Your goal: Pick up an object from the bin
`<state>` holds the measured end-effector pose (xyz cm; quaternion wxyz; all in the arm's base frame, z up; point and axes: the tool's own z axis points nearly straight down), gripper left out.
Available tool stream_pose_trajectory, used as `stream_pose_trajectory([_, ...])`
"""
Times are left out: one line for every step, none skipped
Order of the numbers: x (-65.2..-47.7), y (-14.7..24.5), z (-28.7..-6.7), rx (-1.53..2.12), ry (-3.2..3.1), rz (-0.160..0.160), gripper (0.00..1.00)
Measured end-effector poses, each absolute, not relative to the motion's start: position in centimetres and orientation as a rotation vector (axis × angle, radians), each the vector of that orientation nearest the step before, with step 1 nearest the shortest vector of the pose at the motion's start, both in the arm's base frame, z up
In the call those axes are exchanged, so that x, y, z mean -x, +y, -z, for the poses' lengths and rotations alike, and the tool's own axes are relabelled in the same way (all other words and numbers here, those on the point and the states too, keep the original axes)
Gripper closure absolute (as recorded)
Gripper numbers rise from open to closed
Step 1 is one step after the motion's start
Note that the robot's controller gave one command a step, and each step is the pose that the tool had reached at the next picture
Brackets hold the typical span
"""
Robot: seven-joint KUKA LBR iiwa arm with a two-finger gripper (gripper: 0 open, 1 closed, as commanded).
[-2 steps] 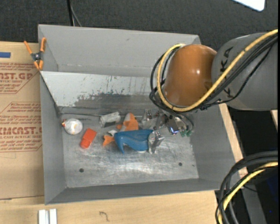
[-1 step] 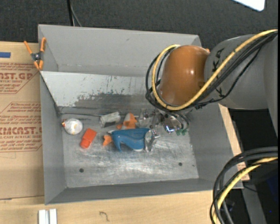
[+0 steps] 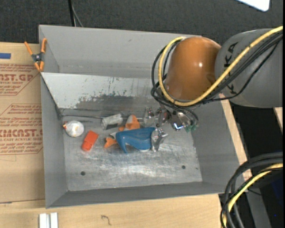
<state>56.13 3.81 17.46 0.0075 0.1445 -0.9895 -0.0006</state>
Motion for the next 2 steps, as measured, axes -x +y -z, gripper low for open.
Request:
stream_pose_trajectory([-56.4,4.0,-23.7,-0.452,-3.103,0.001,1.00])
stream_pose_trajectory([-56.5,4.0,-25.2,-0.439,-3.107,0.001,1.00])
